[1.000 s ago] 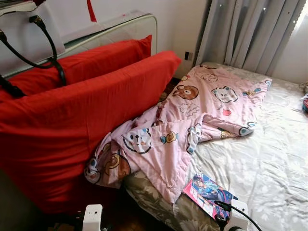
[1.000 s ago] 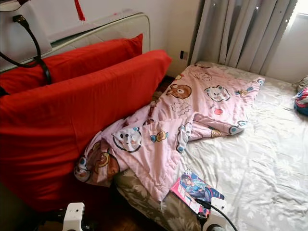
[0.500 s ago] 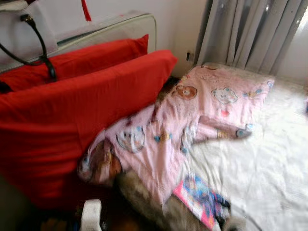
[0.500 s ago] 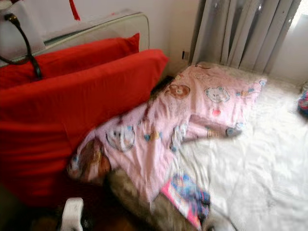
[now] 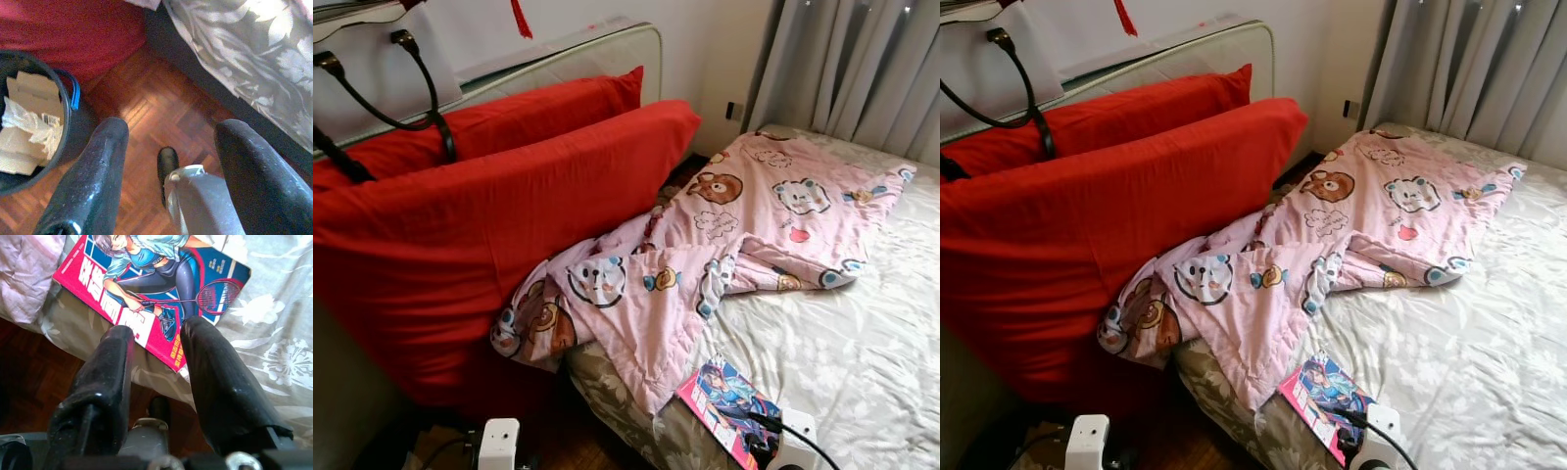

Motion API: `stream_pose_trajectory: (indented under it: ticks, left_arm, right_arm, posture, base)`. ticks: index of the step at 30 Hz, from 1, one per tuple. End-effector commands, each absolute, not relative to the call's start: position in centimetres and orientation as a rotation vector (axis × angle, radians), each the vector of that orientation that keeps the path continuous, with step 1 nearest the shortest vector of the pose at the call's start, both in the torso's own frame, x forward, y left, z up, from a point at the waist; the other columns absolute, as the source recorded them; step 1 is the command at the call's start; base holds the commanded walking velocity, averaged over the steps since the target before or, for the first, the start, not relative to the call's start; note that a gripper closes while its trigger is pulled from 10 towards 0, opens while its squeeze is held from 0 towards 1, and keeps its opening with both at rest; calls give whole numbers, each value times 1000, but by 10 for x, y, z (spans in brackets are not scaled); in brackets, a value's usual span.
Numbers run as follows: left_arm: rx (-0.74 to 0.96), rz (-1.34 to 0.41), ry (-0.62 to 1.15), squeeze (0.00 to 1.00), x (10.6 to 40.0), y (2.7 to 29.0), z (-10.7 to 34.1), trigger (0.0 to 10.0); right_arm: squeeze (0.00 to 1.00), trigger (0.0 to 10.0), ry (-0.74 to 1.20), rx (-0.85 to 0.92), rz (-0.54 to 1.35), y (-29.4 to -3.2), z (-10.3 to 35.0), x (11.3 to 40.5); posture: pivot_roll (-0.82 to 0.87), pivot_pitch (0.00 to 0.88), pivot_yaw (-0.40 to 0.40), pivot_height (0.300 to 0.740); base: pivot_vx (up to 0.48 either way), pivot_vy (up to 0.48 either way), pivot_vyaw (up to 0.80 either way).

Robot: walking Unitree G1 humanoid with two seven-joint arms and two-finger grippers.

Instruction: Clean up the room

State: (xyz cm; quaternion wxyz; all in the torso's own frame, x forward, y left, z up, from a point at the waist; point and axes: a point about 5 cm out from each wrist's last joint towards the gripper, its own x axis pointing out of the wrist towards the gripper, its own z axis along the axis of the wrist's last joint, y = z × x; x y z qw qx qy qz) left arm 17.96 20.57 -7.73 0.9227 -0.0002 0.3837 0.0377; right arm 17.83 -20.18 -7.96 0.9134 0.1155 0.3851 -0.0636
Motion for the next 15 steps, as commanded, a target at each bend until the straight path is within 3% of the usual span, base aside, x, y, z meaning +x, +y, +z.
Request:
stream_pose_trajectory:
  ticks: [1,4,6,7,15]
  left_arm:
    - [1,117,765,0,173,206,-79,10000]
    - [32,121,731,0,169,205,-78,10000]
    - [83,106,538,0,223,214,-45,10000]
    - [105,96,384,0,263,216,-12,10000]
    - [65,91,196,0,280,206,13,10000]
  right_arm:
    - [0,10000,769,216,-110,-204,-79,175]
    - [0,10000,740,230,-118,-206,-79,170]
    - [0,10000,720,231,-129,-207,-79,167]
    - [0,10000,709,252,-153,-209,-80,163]
    - [0,10000,686,275,-160,-212,-83,148]
  posture:
    - [-36,0,22,740]
    - [-33,0,12,740]
    - [-28,0,5,740]
    - [-26,0,-4,740]
    - [-15,0,-37,740]
  base:
    - [0,0,0]
    - [0,0,0]
    - [0,0,0]
    - [0,0,0]
    - [0,0,0]
